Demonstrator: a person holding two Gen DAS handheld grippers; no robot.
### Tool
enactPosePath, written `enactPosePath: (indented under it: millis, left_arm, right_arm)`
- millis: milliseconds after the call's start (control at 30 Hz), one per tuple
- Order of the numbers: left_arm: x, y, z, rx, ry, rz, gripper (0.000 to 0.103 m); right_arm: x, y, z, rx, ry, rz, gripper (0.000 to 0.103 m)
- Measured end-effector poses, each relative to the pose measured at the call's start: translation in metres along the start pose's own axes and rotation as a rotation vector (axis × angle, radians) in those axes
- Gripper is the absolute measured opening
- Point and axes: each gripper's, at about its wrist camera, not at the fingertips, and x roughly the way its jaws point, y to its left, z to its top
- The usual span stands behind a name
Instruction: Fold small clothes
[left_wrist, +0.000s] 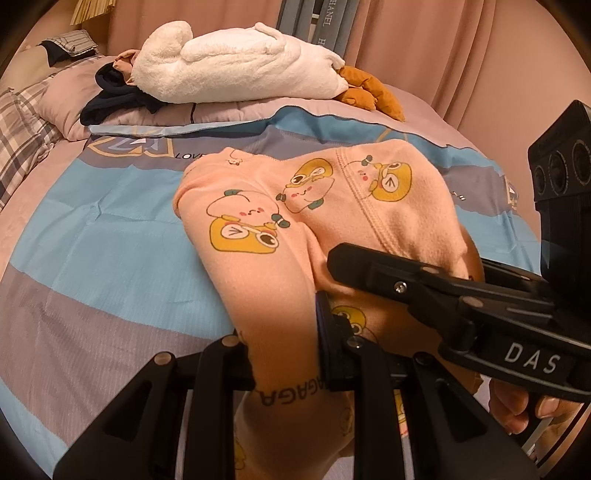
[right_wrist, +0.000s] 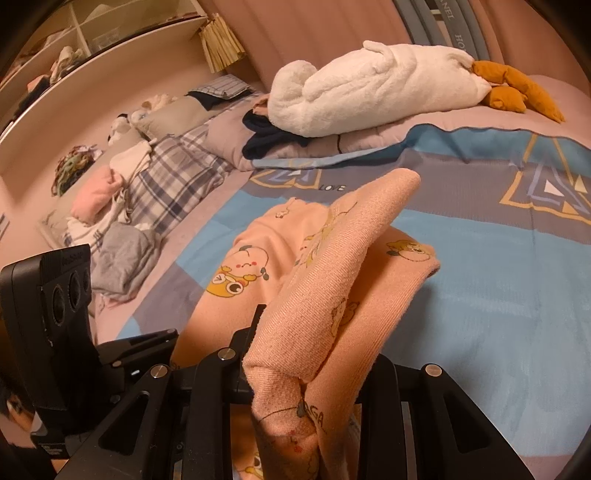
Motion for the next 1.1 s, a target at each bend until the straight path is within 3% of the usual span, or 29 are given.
enactPosePath:
  millis: [800, 1100]
  left_arm:
    - [0.061, 0.011, -0.004, -0.008, 0.108, 0.015, 0.023]
    - [0.065, 0.013, -0.003, -0.003, 0.120, 0.029, 0.026]
  right_arm:
    - [0.035, -0.046, -0.010, 0.065, 0.090, -0.019, 0.030]
    - [0.038, -0.048, -0.008, 0.060, 0.121, -0.095, 0.030]
